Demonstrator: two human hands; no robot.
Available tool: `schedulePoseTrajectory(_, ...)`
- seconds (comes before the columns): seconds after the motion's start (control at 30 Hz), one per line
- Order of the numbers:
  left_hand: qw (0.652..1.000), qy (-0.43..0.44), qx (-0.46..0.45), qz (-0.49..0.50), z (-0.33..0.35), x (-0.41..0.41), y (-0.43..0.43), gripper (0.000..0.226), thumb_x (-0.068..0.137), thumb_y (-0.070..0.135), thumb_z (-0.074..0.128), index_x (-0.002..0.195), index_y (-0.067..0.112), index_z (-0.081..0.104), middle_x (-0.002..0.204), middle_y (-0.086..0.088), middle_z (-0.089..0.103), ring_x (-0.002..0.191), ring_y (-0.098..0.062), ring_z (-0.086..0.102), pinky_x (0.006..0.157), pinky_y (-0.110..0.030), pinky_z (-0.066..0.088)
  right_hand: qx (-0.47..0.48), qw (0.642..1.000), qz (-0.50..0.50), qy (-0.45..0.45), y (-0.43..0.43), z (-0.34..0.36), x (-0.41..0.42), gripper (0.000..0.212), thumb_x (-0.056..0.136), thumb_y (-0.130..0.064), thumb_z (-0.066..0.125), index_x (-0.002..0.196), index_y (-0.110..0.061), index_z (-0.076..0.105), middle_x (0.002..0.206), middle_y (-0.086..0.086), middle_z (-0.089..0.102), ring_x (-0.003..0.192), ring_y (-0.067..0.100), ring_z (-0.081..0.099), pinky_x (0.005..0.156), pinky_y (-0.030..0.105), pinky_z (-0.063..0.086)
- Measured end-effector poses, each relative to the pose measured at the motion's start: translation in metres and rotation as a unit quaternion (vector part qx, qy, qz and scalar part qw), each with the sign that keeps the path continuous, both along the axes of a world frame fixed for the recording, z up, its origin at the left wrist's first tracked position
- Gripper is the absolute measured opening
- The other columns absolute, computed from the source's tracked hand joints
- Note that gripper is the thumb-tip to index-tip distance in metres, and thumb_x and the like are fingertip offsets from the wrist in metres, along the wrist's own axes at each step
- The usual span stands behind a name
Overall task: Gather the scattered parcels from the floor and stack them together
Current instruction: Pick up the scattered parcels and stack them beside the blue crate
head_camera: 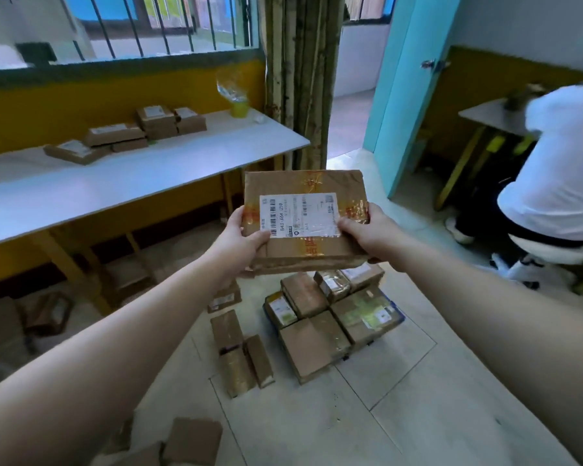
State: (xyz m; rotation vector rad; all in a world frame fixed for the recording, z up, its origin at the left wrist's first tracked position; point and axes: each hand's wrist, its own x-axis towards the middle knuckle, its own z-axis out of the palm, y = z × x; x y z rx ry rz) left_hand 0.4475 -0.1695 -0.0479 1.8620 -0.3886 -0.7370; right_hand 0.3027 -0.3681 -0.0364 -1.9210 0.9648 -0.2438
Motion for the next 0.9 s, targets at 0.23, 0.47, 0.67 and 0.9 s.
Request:
schedulePoseTrajectory(0.23, 0.997, 0.065, -0.026, 0.035, -0.013, -0.019, -0.072, 0.067, 0.089, 0.028, 0.064, 0.138, 0.048, 0.023, 0.113, 0.002, 0.054, 0.085, -0.024, 0.067, 0.05, -0.038, 0.056, 0.012, 1.0, -0.007, 0.013, -0.059, -0.026, -0.022, 0.058, 0.086, -0.05, 0.062, 0.132, -0.023, 0.039, 0.108, -0.005, 0.058, 0.087, 0.012, 0.057, 0.065, 0.026, 0.045)
schedulePoseTrajectory(0.47, 0.995, 0.088, -0.029, 0.023, -0.033, 0.021, -0.146, 0.065, 0.091, 0.025, 0.063, 0.138, 0.047, 0.025, 0.105, 0.008, 0.054, 0.078, -0.021, 0.068, 0.05, -0.038, 0.056, 0.005, 0.999, -0.025, 0.033, -0.123, -0.04, 0.001, 0.059, 0.084, -0.05, 0.063, 0.132, -0.029, 0.036, 0.099, -0.012, 0.055, 0.09, 0.012, 0.057, 0.081, 0.036, 0.052)
schedulePoseTrajectory(0.67, 0.995, 0.097, 0.005, -0.023, -0.04, 0.056, -0.208, 0.064, 0.089, 0.027, 0.064, 0.138, 0.047, 0.028, 0.104, 0.006, 0.057, 0.075, -0.019, 0.071, 0.054, -0.041, 0.058, 0.013, 0.998, -0.059, 0.016, -0.18, -0.042, 0.029, 0.08, 0.081, -0.047, 0.069, 0.143, -0.036, 0.019, 0.13, -0.003, 0.051, 0.102, 0.018, 0.055, 0.077, 0.031, 0.051)
schedulePoseTrajectory(0.9, 0.997, 0.08, 0.022, 0.01, -0.059, 0.095, -0.237, 0.055, 0.085, 0.023, 0.07, 0.131, 0.036, 0.043, 0.112, -0.002, 0.061, 0.078, -0.018, 0.071, 0.057, -0.035, 0.059, 0.061, 0.996, -0.035, 0.064, -0.231, -0.068, 0.076, 0.054, 0.075, -0.04, 0.078, 0.113, -0.025, 0.043, 0.109, 0.006, 0.057, 0.092, 0.025, 0.063, 0.074, 0.045, 0.059)
